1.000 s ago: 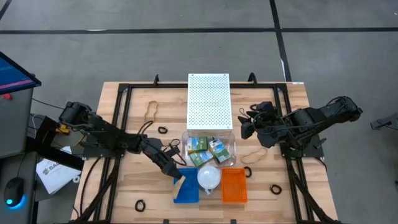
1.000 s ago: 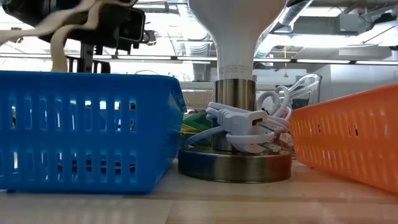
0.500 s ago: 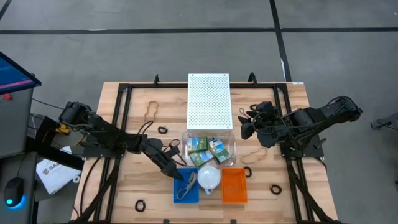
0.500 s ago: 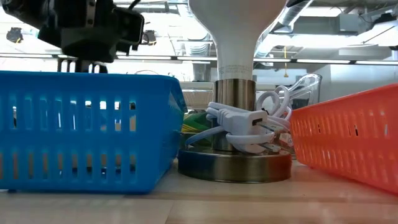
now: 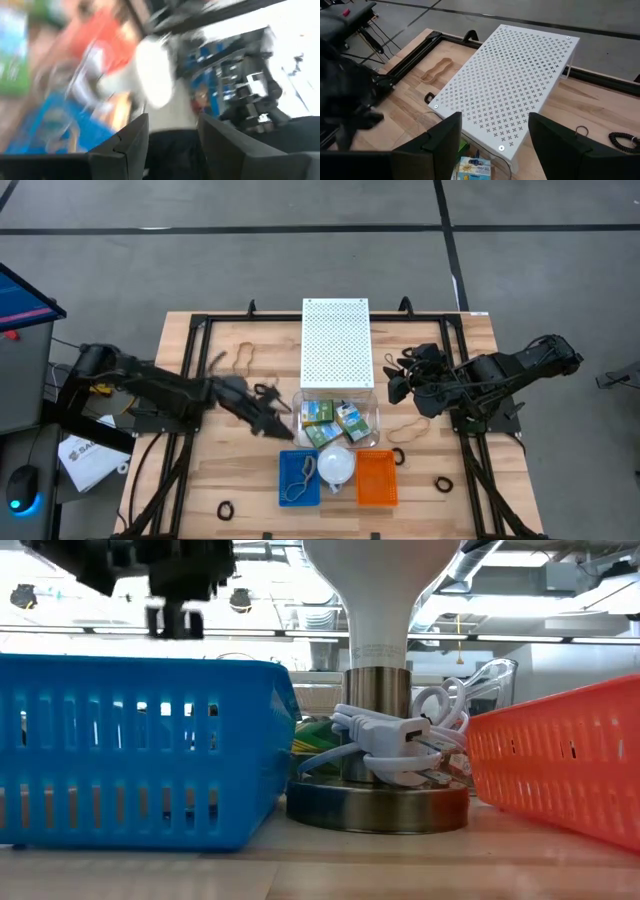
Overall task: Pick & Place Office Desk Supplies
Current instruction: Put the brown rubberband into the blue bin
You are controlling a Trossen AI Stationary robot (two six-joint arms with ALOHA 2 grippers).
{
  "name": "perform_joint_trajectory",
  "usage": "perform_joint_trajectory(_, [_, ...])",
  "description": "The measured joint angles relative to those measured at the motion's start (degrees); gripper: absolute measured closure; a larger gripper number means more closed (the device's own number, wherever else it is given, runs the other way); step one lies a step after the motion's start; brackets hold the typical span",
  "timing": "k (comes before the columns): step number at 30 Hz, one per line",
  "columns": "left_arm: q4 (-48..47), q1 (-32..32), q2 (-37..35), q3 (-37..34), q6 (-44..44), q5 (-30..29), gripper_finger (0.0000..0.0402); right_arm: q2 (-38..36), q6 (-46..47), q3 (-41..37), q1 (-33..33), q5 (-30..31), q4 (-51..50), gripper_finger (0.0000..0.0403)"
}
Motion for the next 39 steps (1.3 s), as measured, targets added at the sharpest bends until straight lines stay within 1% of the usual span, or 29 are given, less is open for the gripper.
perform_joint_trajectory(2, [-0.1, 3.3, -4.4, 0.0, 2.4, 0.0, 0.0235, 0.0, 0.0, 0.0, 0.0, 0.3, 0.0, 0.0177])
perform_joint_trajectory(5, [-1.4, 10.3, -10.6, 0.0, 5.6, -0.5, 0.0225, 0.0, 0.0, 0.0, -0.4, 0.4, -0.3, 0.0177])
perform_joint_trajectory(7, [-4.3, 15.9, -14.2, 0.0, 7.4, -2.9, 0.0216, 0.0, -0.1, 0.0, -0.7, 0.5, -0.3, 0.0177])
perform_joint_trajectory(8, [-6.6, 18.9, -15.8, 0.0, 8.2, -3.8, 0.0211, 0.0, -0.2, 0.0, -0.9, 0.5, -0.3, 0.0177])
perform_joint_trajectory(11, [-14.0, 28.1, -19.2, 0.0, 11.0, -4.0, 0.0199, 0.0, -0.8, 0.0, -1.4, 0.5, -0.3, 0.0177])
perform_joint_trajectory(13, [-21.0, 33.2, -20.5, 0.5, 15.4, -4.0, 0.0195, 0.0, -0.9, 0.0, -1.6, 0.5, -0.3, 0.0177])
perform_joint_trajectory(15, [-29.7, 37.8, -20.6, 2.5, 21.4, -4.3, 0.0196, 0.0, -0.9, 0.0, -1.6, 0.5, -0.3, 0.0177])
perform_joint_trajectory(16, [-34.7, 39.7, -20.3, 3.8, 24.2, -5.2, 0.0198, 0.0, -1.0, 0.0, -1.6, 0.5, -0.3, 0.0177])
perform_joint_trajectory(19, [-47.8, 44.5, -17.8, 6.9, 29.6, -10.2, 0.0211, 0.0, -1.0, 0.0, -1.6, 0.5, -0.3, 0.0177])
perform_joint_trajectory(21, [-54.0, 46.8, -15.7, 8.5, 31.9, -13.0, 0.0221, 0.0, -0.8, 0.0, -1.6, 0.5, -0.3, 0.0177])
perform_joint_trajectory(23, [-57.8, 48.3, -13.1, 9.5, 34.9, -15.1, 0.0232, 0.0, -0.6, 0.0, -1.6, 0.5, -0.3, 0.0177])
perform_joint_trajectory(25, [-59.6, 48.6, -9.9, 9.6, 36.2, -17.1, 0.0241, 0.0, -0.6, 0.0, -1.8, 0.5, -0.3, 0.0177])
perform_joint_trajectory(28, [-59.8, 48.6, -4.8, 9.6, 36.5, -19.1, 0.0249, 0.0, -0.9, 0.0, -2.3, 0.5, -0.2, 0.0177])
perform_joint_trajectory(33, [-59.8, 48.5, 3.5, 9.6, 36.6, -21.7, 0.0246, 0.0, -0.9, 0.0, -2.4, 0.4, -0.2, 0.0177])
perform_joint_trajectory(37, [-60.0, 48.5, 7.9, 9.6, 38.2, -25.2, 0.0241, 0.0, -0.6, 0.0, -2.3, -0.2, -0.2, 0.0177])
perform_joint_trajectory(39, [-59.9, 48.5, 9.3, 9.6, 38.5, -26.1, 0.0240, 0.0, -0.5, 0.0, -2.3, -0.6, -0.2, 0.0177])
